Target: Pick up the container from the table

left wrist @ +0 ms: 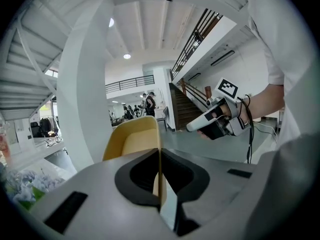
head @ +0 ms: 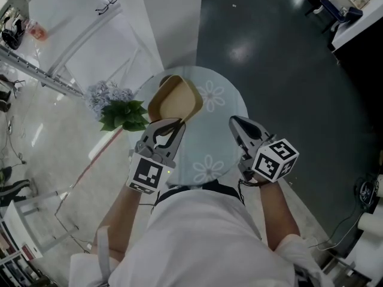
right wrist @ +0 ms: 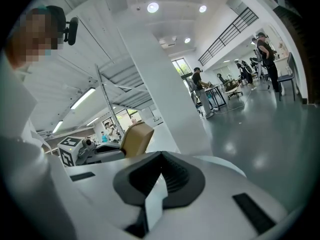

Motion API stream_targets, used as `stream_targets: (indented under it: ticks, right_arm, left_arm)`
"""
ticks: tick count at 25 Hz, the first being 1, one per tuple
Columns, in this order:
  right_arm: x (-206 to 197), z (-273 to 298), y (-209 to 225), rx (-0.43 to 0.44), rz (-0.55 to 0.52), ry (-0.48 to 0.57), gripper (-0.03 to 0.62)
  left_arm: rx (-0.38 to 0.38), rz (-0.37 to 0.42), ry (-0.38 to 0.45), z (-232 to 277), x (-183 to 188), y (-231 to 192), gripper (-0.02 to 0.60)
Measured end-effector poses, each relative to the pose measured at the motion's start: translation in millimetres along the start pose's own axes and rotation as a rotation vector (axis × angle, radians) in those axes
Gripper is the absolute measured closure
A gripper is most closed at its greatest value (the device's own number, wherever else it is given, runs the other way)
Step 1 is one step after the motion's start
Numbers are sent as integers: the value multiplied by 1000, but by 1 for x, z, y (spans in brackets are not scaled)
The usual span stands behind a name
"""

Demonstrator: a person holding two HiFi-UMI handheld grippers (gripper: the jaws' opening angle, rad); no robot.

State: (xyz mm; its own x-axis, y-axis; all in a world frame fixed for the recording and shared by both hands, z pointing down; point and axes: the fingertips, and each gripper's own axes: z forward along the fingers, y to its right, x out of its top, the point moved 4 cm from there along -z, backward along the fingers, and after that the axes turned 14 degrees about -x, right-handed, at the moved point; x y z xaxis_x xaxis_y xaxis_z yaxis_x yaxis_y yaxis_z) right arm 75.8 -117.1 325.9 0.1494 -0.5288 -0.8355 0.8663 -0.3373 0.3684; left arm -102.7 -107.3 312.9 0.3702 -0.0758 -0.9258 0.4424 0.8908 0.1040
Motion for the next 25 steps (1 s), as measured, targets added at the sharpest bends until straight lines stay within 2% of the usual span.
stream_targets:
  ticks: [16,25]
  right_arm:
    - [-8,2,-1,8,-8,-19,572]
    - [-10,6,2,13,-7,-23,572]
  left_arm:
    - [-14,-32,9,5,-5,4,548]
    - [-21,-42,-13,8,-10,4,548]
